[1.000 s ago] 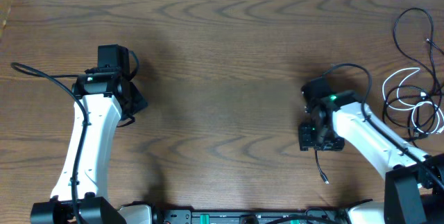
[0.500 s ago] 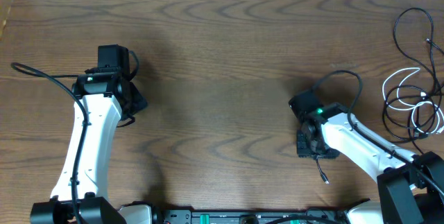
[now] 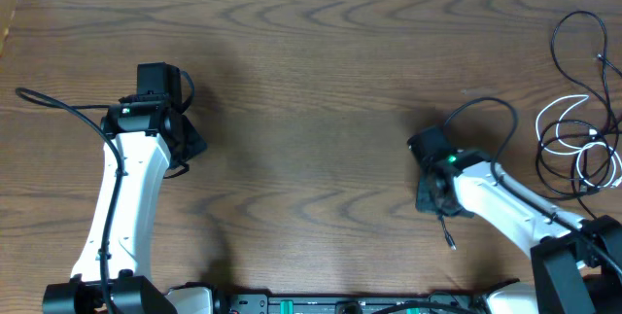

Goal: Untangle cables
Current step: 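Carry the last black cable to the right pile and release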

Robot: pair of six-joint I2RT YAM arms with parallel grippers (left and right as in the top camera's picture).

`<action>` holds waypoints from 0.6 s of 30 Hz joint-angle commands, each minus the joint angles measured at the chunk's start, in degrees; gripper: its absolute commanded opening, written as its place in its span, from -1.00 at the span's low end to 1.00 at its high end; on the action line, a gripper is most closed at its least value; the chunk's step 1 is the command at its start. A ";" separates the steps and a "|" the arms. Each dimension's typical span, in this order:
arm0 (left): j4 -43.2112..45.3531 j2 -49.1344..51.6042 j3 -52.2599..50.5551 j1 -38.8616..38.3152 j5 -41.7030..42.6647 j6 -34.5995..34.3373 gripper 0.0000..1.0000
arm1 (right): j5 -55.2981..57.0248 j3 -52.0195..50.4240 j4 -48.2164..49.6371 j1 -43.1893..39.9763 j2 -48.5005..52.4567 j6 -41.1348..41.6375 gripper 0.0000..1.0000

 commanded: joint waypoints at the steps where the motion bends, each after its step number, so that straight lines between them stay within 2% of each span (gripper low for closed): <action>1: -0.15 -0.24 -0.66 0.09 -0.17 -0.52 0.28 | 2.58 6.97 0.04 -5.18 -2.08 -1.53 -0.99; 6: -0.15 -0.24 -0.66 0.09 -0.17 -0.52 0.28 | 2.89 24.41 0.02 -17.75 -3.37 -11.08 -0.98; 10: -0.15 -0.24 -0.66 0.09 -0.17 -0.52 0.28 | 3.93 33.16 3.37 -27.39 -3.37 -11.54 -0.98; 13: -0.11 -0.24 -0.66 0.09 -0.17 -0.52 0.28 | 4.37 34.95 9.44 -34.47 -3.37 -12.70 -0.98; 18: -0.11 -0.24 -0.66 0.09 -0.17 -0.52 0.28 | 7.43 34.88 12.94 -43.41 -1.40 -11.65 -0.98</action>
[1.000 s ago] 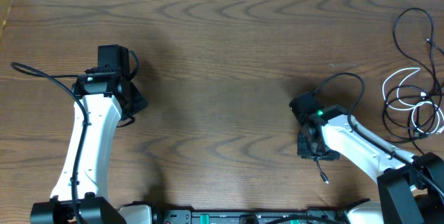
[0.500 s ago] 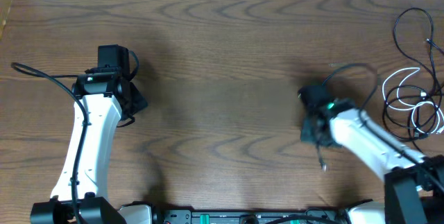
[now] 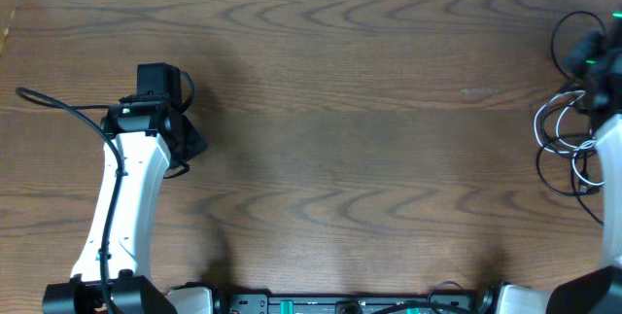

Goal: Untangle cables
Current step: 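Carry the last black cable to the right pile and release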

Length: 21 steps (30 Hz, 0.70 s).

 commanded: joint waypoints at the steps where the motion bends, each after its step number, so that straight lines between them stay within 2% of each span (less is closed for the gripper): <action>1: -0.13 -0.24 -0.59 0.09 -0.31 -0.52 0.28 | 3.19 -0.04 0.90 -4.72 2.34 -0.76 -0.98; 8: -0.15 -0.24 -0.59 0.09 -0.31 -0.52 0.28 | 3.74 -0.04 -0.46 -11.72 11.28 -0.24 -0.98; 18: -0.11 -0.24 -0.59 0.09 -0.31 -0.55 0.28 | 3.50 -0.04 -4.31 -15.89 23.32 -0.46 -0.98; 19: -0.11 -0.24 -0.59 0.09 -0.31 -0.55 0.28 | 3.50 -0.04 -5.09 -16.11 24.26 -0.76 -0.94; 20: -0.11 -0.24 -0.59 0.09 -0.31 -0.55 0.27 | 3.34 -0.04 -5.68 -16.31 25.16 -0.76 -0.82; 21: -0.13 -0.24 -0.59 0.09 -0.28 -0.55 0.28 | 2.45 -0.04 -6.36 -16.50 25.88 -0.79 -0.56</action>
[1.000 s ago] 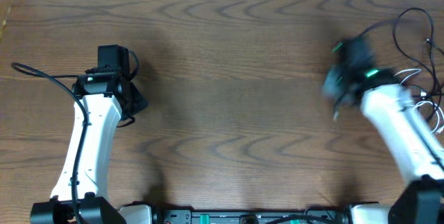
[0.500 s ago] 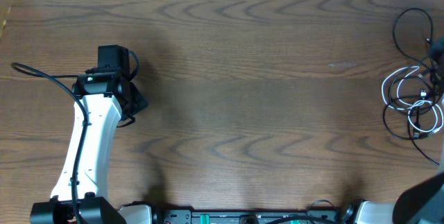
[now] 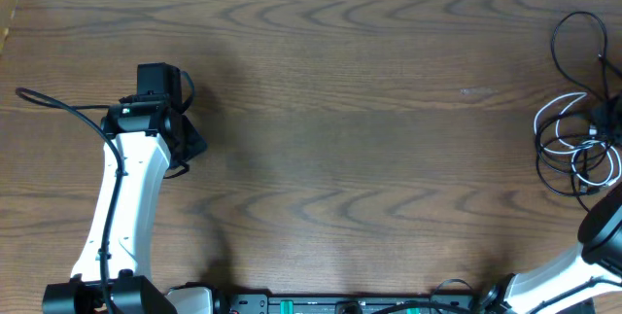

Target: Untangle cables

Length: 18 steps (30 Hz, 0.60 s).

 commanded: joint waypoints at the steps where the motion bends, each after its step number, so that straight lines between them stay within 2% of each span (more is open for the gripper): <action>1: -0.13 -0.24 -0.59 0.07 -0.28 -0.55 0.28 | -0.52 0.02 -1.66 -0.85 2.29 -0.50 -0.34; 3: -0.13 -0.24 -0.59 0.07 -0.28 -0.55 0.28 | -1.79 0.04 -1.97 -0.87 2.32 -0.57 -0.07; 5: -0.11 -0.24 -0.59 0.09 -0.28 -0.55 0.28 | -3.72 0.48 -2.03 -0.87 1.64 -1.64 0.06; 9: 0.28 -0.24 -0.59 0.09 -0.28 -0.55 0.28 | -5.86 1.95 -2.93 -0.87 -1.36 -1.77 0.21; 12: 1.05 -0.24 -0.59 0.07 0.48 -0.52 0.37 | -6.51 4.33 -3.89 -0.81 -5.33 -1.97 0.33; 18: 5.66 -0.24 -0.59 0.00 7.80 -0.50 0.42 | -6.97 7.23 -4.15 -0.81 -14.23 -1.97 0.44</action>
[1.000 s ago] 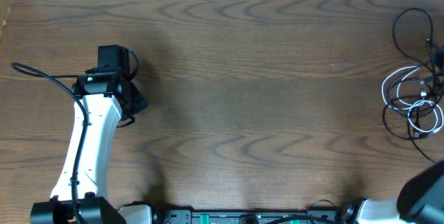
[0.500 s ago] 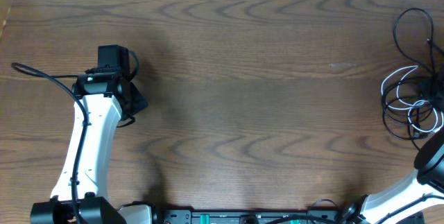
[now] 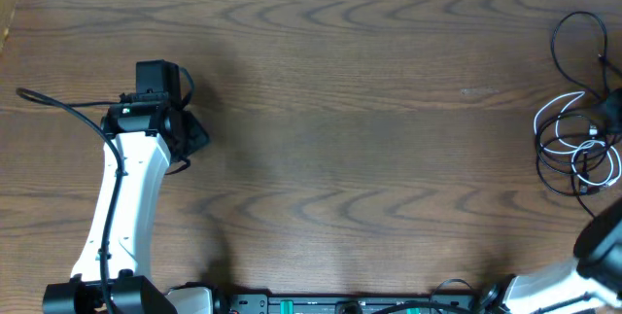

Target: Untangle cables

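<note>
The tangle of cables lies at the table's right edge. A black cable (image 3: 571, 34) loops at the far right, and a white cable (image 3: 561, 122) coils below it, crossed by more black cable (image 3: 556, 180). Of my right arm (image 3: 604, 248) only a white link shows in the lower right corner. A dark part that may be the right gripper (image 3: 612, 110) sits at the frame's edge over the white coils; its fingers are hidden. My left gripper (image 3: 197, 137) rests far away at the left, its dark fingers coming to one point, holding nothing.
The brown wooden table (image 3: 340, 110) fills the view, with a pale wall strip along its far edge. The left arm's own black cable (image 3: 53, 105) arcs out to the left. The arms' base rail (image 3: 340, 304) runs along the near edge.
The left gripper has turned slightly, its tip a little higher and further right. The dark part at the right edge sits a touch higher over the white coils. The cables look unchanged.
At first my right gripper stood on the table's middle right, well left of the cables. Then it was at the right edge over the tangle. After that only the arm's link in the corner and a dark part by the coils showed, as now. The left arm barely moved.
</note>
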Robot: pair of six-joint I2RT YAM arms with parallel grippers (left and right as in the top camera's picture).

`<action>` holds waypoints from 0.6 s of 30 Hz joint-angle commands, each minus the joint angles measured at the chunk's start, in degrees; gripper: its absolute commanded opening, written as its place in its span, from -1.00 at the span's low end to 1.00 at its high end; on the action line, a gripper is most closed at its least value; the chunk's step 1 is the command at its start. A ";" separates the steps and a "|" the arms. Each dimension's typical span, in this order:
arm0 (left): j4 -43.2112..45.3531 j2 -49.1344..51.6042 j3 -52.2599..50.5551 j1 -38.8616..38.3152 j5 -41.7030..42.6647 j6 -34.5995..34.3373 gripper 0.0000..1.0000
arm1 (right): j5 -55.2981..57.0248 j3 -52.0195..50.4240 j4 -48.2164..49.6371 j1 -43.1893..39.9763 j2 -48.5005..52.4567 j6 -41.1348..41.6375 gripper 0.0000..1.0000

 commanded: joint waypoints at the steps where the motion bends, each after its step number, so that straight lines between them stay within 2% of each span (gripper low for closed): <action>1: 2.69 -0.24 -0.59 0.02 6.49 -0.50 0.42 | -1.68 2.38 0.13 -0.22 -7.19 -0.33 0.45; 5: 9.62 -0.24 -0.59 -1.77 14.10 0.22 0.42 | -12.63 2.36 -1.22 0.35 -10.12 -1.14 0.53; 8: 17.07 -0.24 -0.59 -6.05 19.32 4.66 0.42 | -29.24 2.29 -2.58 1.99 -9.73 -9.66 0.52; 10: 20.74 -0.15 -0.59 -11.80 18.25 10.14 0.43 | -33.51 2.29 -5.40 5.31 -9.20 -16.04 0.54; 13: 19.65 0.20 -0.59 -17.03 12.09 12.35 0.50 | -29.35 2.27 -9.42 11.15 -9.14 -21.64 0.62; 16: 14.23 0.28 -0.59 -20.22 3.80 12.35 0.53 | -22.84 2.27 -13.88 16.90 -9.16 -23.37 0.74; 18: 9.75 0.26 -0.59 -20.33 1.75 11.45 0.53 | -19.12 2.27 -17.18 20.59 -9.16 -23.50 0.79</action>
